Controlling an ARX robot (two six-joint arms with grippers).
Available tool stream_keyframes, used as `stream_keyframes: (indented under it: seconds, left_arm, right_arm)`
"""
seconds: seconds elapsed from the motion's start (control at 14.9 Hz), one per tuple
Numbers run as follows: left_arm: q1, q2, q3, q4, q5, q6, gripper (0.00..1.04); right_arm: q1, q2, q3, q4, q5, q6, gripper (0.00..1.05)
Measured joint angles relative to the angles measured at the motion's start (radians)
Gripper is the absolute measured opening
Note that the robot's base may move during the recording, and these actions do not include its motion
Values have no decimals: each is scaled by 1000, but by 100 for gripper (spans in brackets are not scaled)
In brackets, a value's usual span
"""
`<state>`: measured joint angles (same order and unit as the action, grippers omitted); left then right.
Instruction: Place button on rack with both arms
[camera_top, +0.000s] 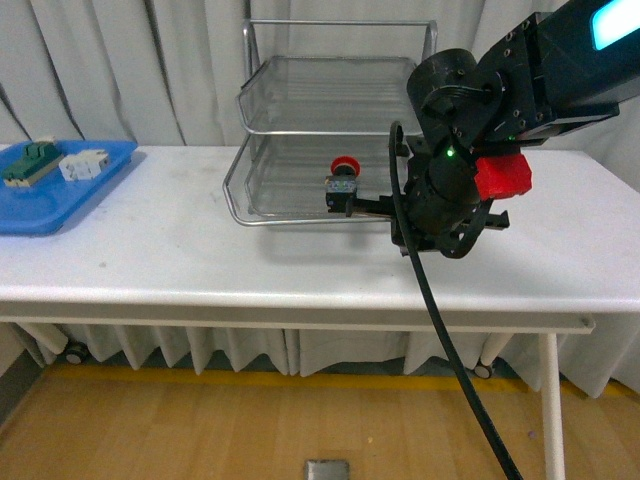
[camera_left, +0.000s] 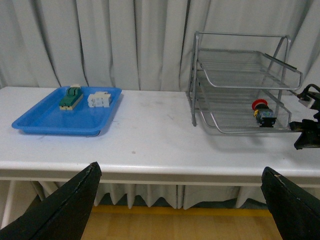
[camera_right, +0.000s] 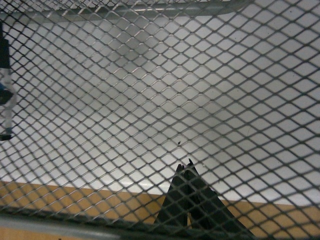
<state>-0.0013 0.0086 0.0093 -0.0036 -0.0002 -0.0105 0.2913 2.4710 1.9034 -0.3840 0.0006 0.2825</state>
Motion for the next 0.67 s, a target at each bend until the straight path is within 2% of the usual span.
stream_keyframes:
  seconds: [0.67]
  left_arm:
    - [0, 0, 0, 0, 0, 0, 98]
  right_arm:
    - [-9, 28, 42, 11, 8, -32, 2]
